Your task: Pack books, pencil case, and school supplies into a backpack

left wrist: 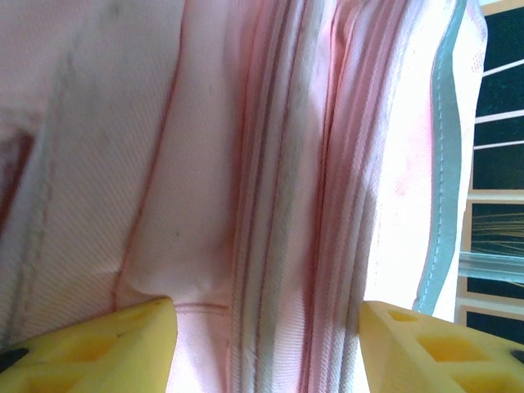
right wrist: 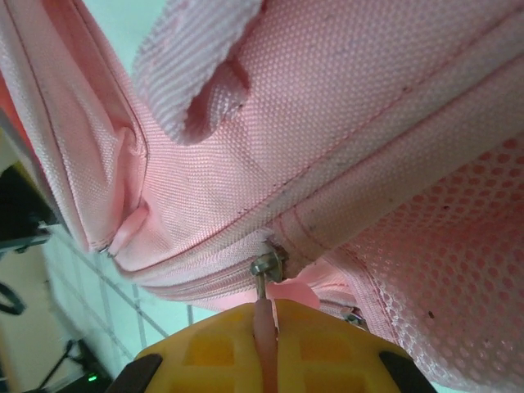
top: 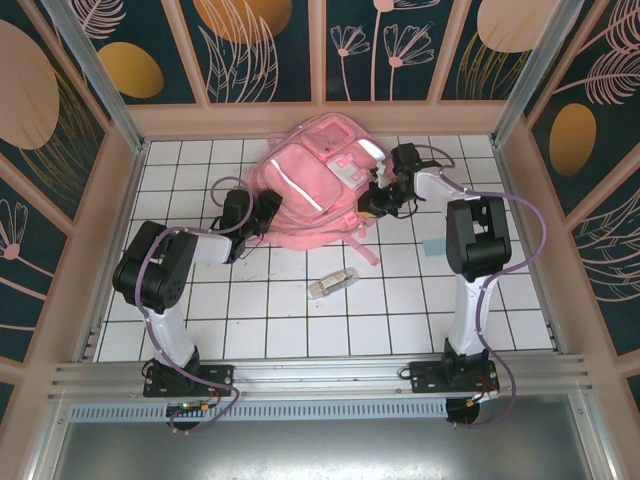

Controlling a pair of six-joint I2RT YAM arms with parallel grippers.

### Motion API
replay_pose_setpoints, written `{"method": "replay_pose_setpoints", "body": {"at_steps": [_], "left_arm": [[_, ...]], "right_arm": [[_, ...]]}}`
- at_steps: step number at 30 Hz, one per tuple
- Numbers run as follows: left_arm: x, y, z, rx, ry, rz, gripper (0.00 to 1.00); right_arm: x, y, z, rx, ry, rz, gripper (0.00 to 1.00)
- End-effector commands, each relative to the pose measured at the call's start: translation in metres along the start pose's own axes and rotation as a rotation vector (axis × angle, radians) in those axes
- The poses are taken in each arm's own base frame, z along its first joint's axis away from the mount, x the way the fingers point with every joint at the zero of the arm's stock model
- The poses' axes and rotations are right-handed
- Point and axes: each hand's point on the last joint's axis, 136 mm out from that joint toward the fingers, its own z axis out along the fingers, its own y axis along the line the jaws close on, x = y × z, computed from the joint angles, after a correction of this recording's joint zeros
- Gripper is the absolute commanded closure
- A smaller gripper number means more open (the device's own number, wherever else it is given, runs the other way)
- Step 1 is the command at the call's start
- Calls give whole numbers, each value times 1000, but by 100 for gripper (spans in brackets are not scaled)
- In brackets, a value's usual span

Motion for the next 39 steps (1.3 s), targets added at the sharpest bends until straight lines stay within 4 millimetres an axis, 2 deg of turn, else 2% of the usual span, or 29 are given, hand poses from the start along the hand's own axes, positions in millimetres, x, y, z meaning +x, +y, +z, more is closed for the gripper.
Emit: {"method": "replay_pose_setpoints", "body": {"at_steps": [1,4,5,7,9,11,14,17,19,22,25,29,30,36,39], "left_arm": [[-26,106,-16,-371,-107,16,39],[-29,103,-15,-365,-112,23,39],[-30,100,-15,-361,-115,25,39],[-32,91,-15,-344,-114,41,39],[-36,76,-16,-319,-112,64,37],[-40,58,-19,-293,-109,99,34],[-46,23,-29,-235,-107,144,31],[-46,-11,-42,-158,-89,165,30],[-43,-25,-48,-124,-76,175,29],[-38,-39,-52,-82,-50,186,28],[-37,-40,-48,-82,-35,209,28],[-29,-35,-33,-57,7,245,28],[-29,-36,-29,-41,15,262,28],[-10,-10,0,-16,101,283,29],[3,-2,8,20,147,243,29]], "right_arm": [[-35,-74,-52,310,-146,51,100],[-39,-66,-53,291,-156,36,100],[-39,-61,-53,272,-152,32,94],[-36,-48,-53,212,-138,27,70],[-32,-35,-58,183,-146,16,30],[-29,-26,-66,201,-170,-4,14],[-25,-10,-78,204,-218,-38,12],[-21,17,-79,196,-251,-114,13],[-19,41,-70,182,-260,-188,14],[-13,79,-44,126,-249,-287,15],[-9,106,-15,58,-220,-323,16],[-6,121,18,15,-194,-345,17],[-6,123,22,3,-197,-348,17],[-5,128,38,-49,-226,-347,17],[-4,127,46,-63,-246,-339,17]]}}
